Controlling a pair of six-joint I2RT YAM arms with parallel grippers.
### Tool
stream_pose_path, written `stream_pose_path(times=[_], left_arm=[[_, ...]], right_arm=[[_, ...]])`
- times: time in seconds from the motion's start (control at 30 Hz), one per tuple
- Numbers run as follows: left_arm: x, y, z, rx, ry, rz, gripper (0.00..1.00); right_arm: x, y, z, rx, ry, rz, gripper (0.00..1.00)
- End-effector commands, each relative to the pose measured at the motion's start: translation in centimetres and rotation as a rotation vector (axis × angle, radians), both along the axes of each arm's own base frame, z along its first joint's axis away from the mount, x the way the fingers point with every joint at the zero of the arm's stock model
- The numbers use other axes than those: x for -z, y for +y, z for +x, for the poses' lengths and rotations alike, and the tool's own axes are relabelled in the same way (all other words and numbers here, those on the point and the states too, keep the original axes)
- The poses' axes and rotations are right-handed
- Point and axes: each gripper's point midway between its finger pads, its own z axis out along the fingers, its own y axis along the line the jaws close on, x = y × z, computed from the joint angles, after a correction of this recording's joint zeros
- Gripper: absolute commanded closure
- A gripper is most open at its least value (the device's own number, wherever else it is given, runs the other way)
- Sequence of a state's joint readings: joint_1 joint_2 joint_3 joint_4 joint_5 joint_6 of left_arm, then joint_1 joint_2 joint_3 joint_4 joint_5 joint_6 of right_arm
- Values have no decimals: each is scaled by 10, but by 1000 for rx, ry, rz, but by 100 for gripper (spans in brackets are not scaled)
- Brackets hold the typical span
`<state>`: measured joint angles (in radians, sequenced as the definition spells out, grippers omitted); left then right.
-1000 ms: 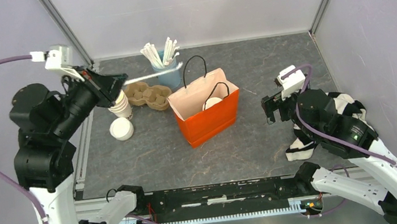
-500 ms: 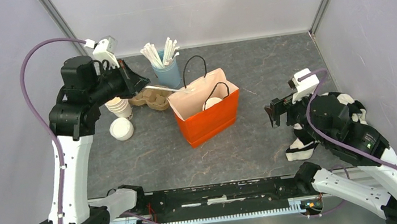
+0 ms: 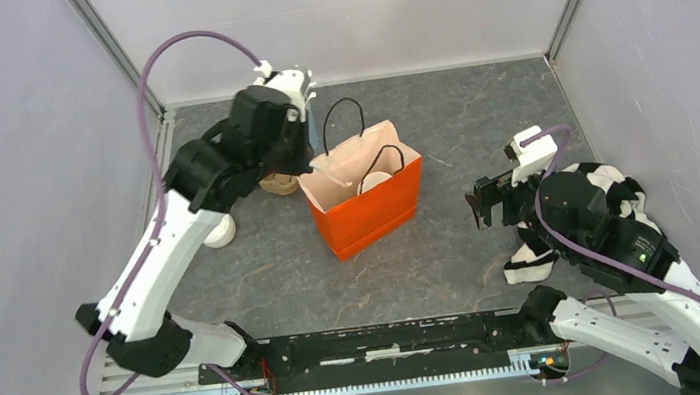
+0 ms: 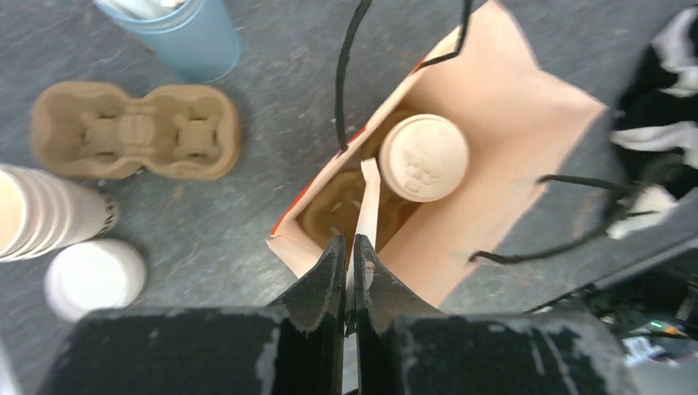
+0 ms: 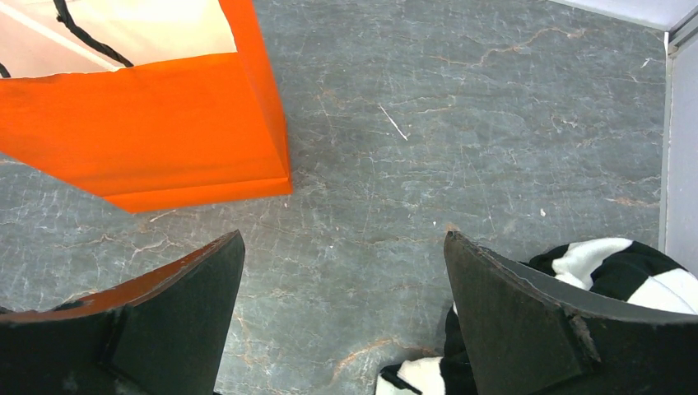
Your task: Pack the takeout coffee
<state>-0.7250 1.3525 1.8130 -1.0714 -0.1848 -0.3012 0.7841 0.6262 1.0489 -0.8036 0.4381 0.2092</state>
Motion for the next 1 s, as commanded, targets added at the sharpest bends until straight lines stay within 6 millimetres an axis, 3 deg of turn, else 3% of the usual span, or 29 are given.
stream_pose_path(times=[0.0,0.1,0.13,0.17,0.23,0.37,0.63,0.83,0.87,0.97], left_arm=[[-4,12,17,-172,-72,177,98],[-1,-15,21,-133,-65,240,96],[2,-25,23,-113,-54,248,89],[5,-33,23,-96,-38,245,73],[4,-42,25,-83,-28,224,49],[-17,-46,23,-71,-54,147,23],[-69,-27,1,-94,-128,-39,11],[-138,-13,-25,-51,-278,-321,0],[-159,-7,-32,-42,-338,-399,0],[-180,5,-43,-26,-417,-480,0]], right_arm=[[-5,1,4,23,-12,27,2],[-6,0,5,29,-15,21,2],[-7,0,5,29,-16,20,2],[-8,0,5,28,-18,20,2],[-11,2,4,8,-24,21,2],[-20,0,4,13,-17,13,2],[-59,-10,3,80,-60,85,2],[-104,-20,1,101,-120,111,2],[-114,-23,0,111,-137,123,2],[-140,-30,-3,123,-185,161,2]])
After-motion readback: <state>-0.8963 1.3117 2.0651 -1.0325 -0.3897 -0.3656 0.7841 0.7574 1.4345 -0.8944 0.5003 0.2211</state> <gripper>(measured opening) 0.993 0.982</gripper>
